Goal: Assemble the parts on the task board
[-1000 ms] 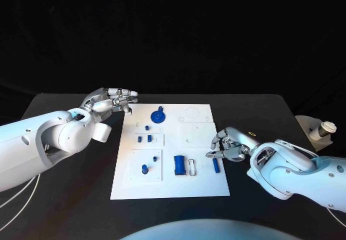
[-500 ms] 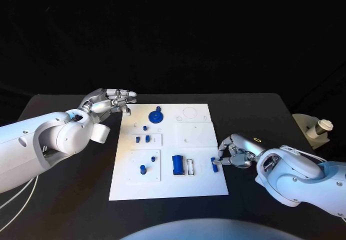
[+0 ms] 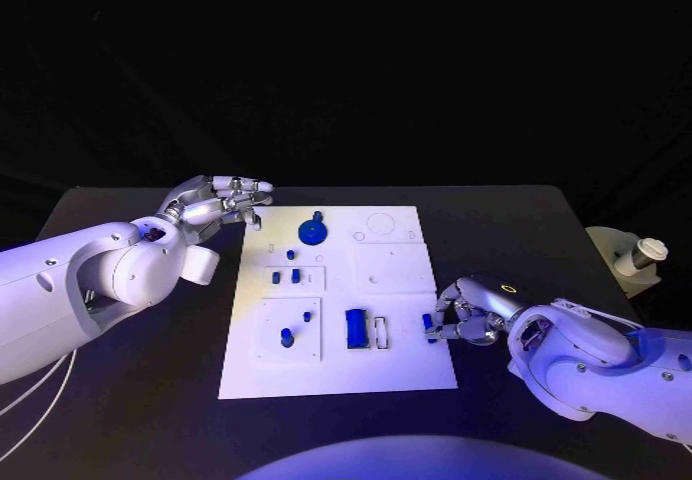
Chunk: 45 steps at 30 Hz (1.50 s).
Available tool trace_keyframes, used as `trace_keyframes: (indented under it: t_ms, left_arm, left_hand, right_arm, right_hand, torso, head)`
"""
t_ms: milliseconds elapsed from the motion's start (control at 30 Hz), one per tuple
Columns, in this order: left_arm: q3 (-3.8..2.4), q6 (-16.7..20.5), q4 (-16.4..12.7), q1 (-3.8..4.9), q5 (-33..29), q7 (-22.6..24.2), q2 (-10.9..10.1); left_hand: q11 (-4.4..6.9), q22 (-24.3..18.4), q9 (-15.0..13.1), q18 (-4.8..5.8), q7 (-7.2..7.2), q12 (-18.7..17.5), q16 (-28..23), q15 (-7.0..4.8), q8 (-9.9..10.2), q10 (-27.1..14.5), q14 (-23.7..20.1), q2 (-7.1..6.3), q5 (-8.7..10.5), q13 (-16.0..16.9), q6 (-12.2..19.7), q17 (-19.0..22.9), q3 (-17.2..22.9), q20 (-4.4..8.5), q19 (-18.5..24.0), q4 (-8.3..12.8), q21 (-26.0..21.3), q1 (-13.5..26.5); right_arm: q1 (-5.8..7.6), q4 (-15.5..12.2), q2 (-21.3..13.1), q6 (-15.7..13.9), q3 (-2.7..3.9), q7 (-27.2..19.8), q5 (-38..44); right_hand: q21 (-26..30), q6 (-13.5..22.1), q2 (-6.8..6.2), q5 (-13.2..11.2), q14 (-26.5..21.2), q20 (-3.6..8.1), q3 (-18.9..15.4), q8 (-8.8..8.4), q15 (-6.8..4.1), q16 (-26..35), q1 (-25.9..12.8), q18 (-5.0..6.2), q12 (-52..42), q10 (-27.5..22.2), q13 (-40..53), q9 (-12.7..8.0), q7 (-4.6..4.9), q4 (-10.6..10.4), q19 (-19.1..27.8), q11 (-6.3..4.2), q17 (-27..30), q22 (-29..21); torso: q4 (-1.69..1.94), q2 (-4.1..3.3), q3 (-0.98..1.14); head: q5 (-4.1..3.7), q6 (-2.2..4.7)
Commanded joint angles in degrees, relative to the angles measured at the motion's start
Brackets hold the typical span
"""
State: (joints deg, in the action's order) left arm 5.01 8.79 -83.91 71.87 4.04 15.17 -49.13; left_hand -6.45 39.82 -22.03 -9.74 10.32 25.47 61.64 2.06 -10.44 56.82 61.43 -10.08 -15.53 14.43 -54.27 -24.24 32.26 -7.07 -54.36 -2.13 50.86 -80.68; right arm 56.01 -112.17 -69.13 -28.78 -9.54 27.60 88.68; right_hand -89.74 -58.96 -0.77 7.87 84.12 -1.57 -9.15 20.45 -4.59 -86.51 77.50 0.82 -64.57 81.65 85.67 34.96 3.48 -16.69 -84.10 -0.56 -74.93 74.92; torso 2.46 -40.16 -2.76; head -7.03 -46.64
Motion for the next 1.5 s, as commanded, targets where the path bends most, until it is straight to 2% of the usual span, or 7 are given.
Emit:
trace_keyframes:
  t_ms: [33, 467, 667, 767, 900, 967, 1500]
  left_arm:
    - [-0.03, -0.9, -0.2, 0.01, -0.1, 0.3, 0.0]
    - [-0.03, -0.9, -0.2, 0.01, -0.1, 0.2, 0.0]
    - [-0.03, -1.0, -0.2, 0.01, -0.1, 0.1, 0.0]
    - [-0.03, -1.0, -0.2, 0.01, -0.1, 0.1, 0.0]
    - [-0.03, -1.0, -0.3, 0.01, -0.1, 0.0, -0.1]
    - [-0.03, -1.0, -0.3, 0.01, -0.1, 0.0, -0.1]
    - [-0.02, -1.3, -0.2, -0.02, -0.1, -0.2, -0.1]
  left_hand:
    - [0.05, 0.1, 0.1, -0.78, 0.19, 0.2, 0.0, -0.05, 0.3, -0.2, -0.3, 0.04, -0.2, 0.0, 0.4, 0.1, 0.3, -0.16, 0.0, 0.0, 0.4, -0.2]
    - [0.07, 0.1, 0.1, -0.8, 0.17, 0.3, 0.0, -0.06, 0.3, -0.3, -0.3, 0.08, -0.21, -0.1, 0.4, 0.1, 0.5, -0.16, 0.0, 0.1, 0.4, -0.2]
    - [0.07, 0.1, 0.1, -0.8, 0.17, 0.3, 0.0, -0.06, 0.3, -0.3, -0.3, 0.08, -0.21, -0.1, 0.4, 0.1, 0.5, -0.16, 0.0, 0.1, 0.4, -0.2]
    - [0.08, 0.2, 0.1, -0.8, 0.17, 0.3, 0.0, -0.07, 0.3, -0.3, -0.3, 0.09, -0.22, -0.1, 0.4, 0.2, 0.5, -0.16, 0.0, 0.1, 0.5, -0.3]
    - [0.08, 0.2, 0.1, -0.8, 0.17, 0.3, 0.0, -0.07, 0.3, -0.3, -0.3, 0.09, -0.22, -0.1, 0.4, 0.2, 0.5, -0.16, 0.0, 0.1, 0.5, -0.3]
    - [0.08, 0.2, 0.1, -0.8, 0.17, 0.3, 0.0, -0.07, 0.3, -0.3, -0.3, 0.09, -0.22, -0.1, 0.4, 0.2, 0.5, -0.16, 0.0, 0.1, 0.5, -0.3]
    - [0.08, 0.2, 0.1, -0.8, 0.17, 0.3, 0.0, -0.07, 0.3, -0.3, -0.3, 0.09, -0.22, -0.1, 0.4, 0.2, 0.5, -0.16, 0.0, 0.1, 0.5, -0.3]
  right_arm:
    - [-0.44, 0.3, 0.6, 1.1, -0.04, 0.7, 1.2]
    - [-1.66, 1.3, 2.8, 1.8, -0.04, 0.6, 1.6]
    - [-1.98, 1.7, 3.6, 1.8, -0.04, 1.3, 3.1]
    - [-2.04, 1.7, 3.7, 1.7, -0.04, 1.7, 3.7]
    - [-2.07, 1.4, 3.7, 0.9, -0.03, 2.1, 4.3]
    - [-2.06, 0.9, 3.6, 0.2, -0.01, 2.2, 4.3]
    - [0.43, -2.3, 5.4, -5.3, 0.27, 1.1, -3.6]
  right_hand:
    - [-0.3, -0.5, 0.65, 0.9, 4.1, -0.31, 0.4, -0.42, 0.16, 0.1, 0.8, -0.82, -0.2, 0.5, -10.1, -0.2, -0.06, 0.2, -5.9, -0.3, -5.7, 15.1]
    - [-0.3, -1.1, 2.15, 0.5, 4.2, 0.37, 6.8, -1.58, -0.47, 0.0, 9.2, -0.82, -0.1, 0.3, -10.1, -1.2, -0.65, 0.8, -5.9, -0.94, -6.1, 15.1]
    - [-0.3, -1.0, 0.87, 1.8, 4.2, 0.56, 14.1, -1.95, -0.67, -0.1, 13.9, -0.82, 0.2, 0.2, -10.1, -1.3, -0.85, 1.5, -5.9, -1.11, -6.4, 15.1]
    - [-0.3, -0.5, -2.22, 6.5, 4.2, 0.4, 21.1, -1.41, -0.29, -0.2, 14.2, -0.82, 0.5, 0.3, -10.3, -0.5, -0.09, 1.3, -5.9, -0.57, -6.6, 15.1]
    - [-0.3, -0.1, -9.38, 8.4, 4.2, 0.13, 39.3, 0.61, 0.23, -0.2, 7.6, -0.82, 0.5, 0.8, -10.3, 2.1, 0.26, 2.4, -5.9, -0.66, -6.7, 15.1]
    - [-0.3, 0.2, -10.95, 8.6, 4.3, -0.01, 43.9, 1.37, -0.04, -0.2, 4.1, -0.82, 0.3, 1.0, -10.2, 3.1, 0.14, 4.6, -5.9, -0.49, -6.8, 15.1]
    - [-0.3, 0.6, -11.41, 10.6, 4.4, 0.08, 50.5, 2.87, -0.17, -0.3, -5.4, -0.82, -0.4, 1.5, -9.6, 5.1, -0.19, 9.9, -5.9, -0.62, -7.2, 15.1]
  torso:
    - [0.09, -0.03, 0.04]
    - [0.07, 0.01, -0.07]
    - [0.05, 0.05, -0.04]
    - [0.07, 0.06, -0.05]
    - [0.04, 0.07, -0.05]
    - [0.01, 0.08, -0.05]
    - [0.08, -0.03, -0.05]
  head:
    - [0.06, -0.11]
    - [0.06, -0.44]
    - [0.13, -0.39]
    - [0.18, -0.37]
    - [0.29, -0.25]
    - [0.34, -0.17]
    - [0.28, 0.0]
